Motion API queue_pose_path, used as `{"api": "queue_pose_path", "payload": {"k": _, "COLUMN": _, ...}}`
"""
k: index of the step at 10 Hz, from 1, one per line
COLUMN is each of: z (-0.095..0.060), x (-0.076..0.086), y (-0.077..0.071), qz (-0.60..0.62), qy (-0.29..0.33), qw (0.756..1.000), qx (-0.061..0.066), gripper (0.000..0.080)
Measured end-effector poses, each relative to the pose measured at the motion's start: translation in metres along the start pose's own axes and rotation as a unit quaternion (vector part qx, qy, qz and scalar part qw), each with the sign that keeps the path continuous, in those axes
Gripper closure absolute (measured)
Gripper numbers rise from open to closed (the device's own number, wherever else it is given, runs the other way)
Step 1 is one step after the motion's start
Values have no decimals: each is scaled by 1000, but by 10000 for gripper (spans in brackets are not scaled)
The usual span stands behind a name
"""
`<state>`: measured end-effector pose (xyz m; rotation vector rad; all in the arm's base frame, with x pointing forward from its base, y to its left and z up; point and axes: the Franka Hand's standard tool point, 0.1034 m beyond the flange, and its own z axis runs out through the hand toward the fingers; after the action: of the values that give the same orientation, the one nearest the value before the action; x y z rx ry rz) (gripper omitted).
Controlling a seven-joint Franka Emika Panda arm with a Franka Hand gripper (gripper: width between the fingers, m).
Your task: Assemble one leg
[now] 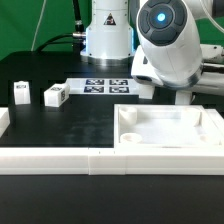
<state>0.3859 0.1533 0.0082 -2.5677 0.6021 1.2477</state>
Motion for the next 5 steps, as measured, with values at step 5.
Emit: {"api": "queue_pose_path", "payload": {"k": 5, "z": -4, "x": -3, "y": 0, "qz": -1, "qy": -4, "qw": 1000, "qx": -1, "gripper": 511}}
